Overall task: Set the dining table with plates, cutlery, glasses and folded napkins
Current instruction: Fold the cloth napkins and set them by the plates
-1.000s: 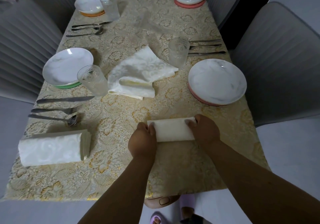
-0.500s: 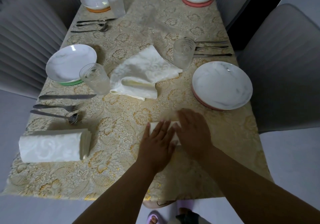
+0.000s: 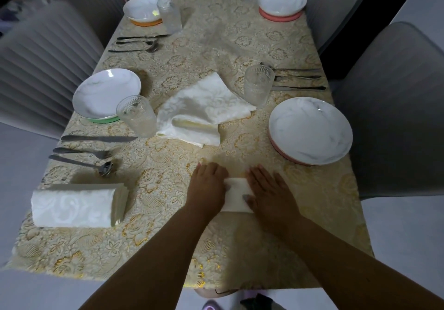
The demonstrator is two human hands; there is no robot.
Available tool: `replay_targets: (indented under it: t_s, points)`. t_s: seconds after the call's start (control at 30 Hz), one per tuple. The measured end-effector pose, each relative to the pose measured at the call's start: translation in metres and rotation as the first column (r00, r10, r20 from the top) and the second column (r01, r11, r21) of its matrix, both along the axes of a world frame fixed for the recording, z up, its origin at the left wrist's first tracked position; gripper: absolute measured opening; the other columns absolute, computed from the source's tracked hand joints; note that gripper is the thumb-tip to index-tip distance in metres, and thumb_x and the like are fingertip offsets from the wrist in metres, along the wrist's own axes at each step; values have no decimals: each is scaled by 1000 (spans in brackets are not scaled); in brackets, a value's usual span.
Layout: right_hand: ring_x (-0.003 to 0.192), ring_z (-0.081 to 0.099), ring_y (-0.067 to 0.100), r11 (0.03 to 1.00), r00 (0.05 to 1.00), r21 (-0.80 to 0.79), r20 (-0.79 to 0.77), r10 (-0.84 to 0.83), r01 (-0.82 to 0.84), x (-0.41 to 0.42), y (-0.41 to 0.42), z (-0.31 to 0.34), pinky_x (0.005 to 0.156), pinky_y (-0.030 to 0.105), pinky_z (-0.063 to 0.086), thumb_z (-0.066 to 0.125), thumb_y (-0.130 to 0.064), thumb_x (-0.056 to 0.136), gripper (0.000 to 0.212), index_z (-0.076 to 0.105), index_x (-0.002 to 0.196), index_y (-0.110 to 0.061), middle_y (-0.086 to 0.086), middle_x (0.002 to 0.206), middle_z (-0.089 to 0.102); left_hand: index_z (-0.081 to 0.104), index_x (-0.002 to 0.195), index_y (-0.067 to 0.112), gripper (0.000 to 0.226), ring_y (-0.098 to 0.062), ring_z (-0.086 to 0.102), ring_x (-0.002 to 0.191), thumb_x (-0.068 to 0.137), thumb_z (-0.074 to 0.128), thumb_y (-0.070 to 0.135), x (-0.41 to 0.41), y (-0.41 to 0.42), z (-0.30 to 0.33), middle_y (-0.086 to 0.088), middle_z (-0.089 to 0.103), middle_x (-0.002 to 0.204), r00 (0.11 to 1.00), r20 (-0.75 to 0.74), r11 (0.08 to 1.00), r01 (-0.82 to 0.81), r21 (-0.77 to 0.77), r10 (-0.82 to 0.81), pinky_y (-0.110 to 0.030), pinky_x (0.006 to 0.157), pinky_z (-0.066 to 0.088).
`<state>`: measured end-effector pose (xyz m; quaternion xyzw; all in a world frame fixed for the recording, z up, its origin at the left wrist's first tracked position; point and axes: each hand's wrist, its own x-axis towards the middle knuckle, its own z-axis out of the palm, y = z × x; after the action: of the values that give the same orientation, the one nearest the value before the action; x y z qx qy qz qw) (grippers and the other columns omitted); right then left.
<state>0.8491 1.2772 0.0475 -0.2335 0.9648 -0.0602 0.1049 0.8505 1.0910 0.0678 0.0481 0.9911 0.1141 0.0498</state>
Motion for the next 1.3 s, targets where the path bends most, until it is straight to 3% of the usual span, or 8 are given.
replay_targets:
  t_s: [0.17,0.37,0.43,0.57,0.7,0.87,1.03,1.3]
  points:
    - [144,18,16,998,998,-51,39,51,-48,-13,-3,23,114,32,8,20,-59,85,76,27,149,-18,-1,156,23,56,114,22,28,-28,41,122,92,55,40,-37,3,33,-6,55,123,907,420,987,57,-149,11,-44,101,32]
    - [83,53,16,963,931,-243,309,194,-120,-52,-15,52,74,28,38,59,-45,89,32,65,92,-13,0,88,57,56,73,23,22,-16,53,78,79,73,11,-32,-16,59,4,57,79,853,506,877,-141,459,-128,-26,66,41]
    - [62,45,11,918,873,-395,456,171,27,-60,-13,58,56,21,31,63,-39,88,34,53,67,-14,-2,68,48,64,84,15,19,-18,60,79,75,77,6,-23,-22,64,-3,65,85,883,465,623,-403,670,71,-30,71,48]
    - [67,54,9,699,755,-556,654,35,449,-54,-21,61,55,17,39,67,-41,84,37,62,84,-5,0,74,58,62,115,5,37,-31,67,98,81,72,12,6,-17,58,-18,68,112,730,673,-257,-633,730,117,-46,92,52]
    - [68,58,8,644,689,-545,724,39,537,-46,-48,56,61,23,44,68,-34,86,30,68,93,-4,0,77,65,59,122,-1,44,-34,67,100,84,62,21,30,6,49,-24,65,116,625,781,-584,-627,516,19,-45,84,56]
    - [83,58,15,603,868,-654,475,-142,457,-72,-80,52,75,28,45,73,-41,79,39,62,103,-13,1,90,62,60,118,0,41,-35,65,104,80,67,14,41,-15,47,-20,68,113,535,805,-687,-484,542,258,-51,90,51]
    - [141,23,22,890,995,-451,91,-33,71,-117,-133,62,111,37,25,77,-58,65,112,14,151,-23,5,154,25,66,106,3,20,-28,71,89,87,64,8,57,-46,54,-16,72,105,487,792,-697,-419,582,369,-46,84,54]
    - [104,60,24,917,977,-339,-36,209,-209,-137,-175,54,88,30,45,60,-23,89,22,71,107,-16,6,108,69,63,112,8,27,-28,70,91,85,67,7,63,-80,70,-11,74,100,484,746,-659,-377,650,458,-43,76,56]
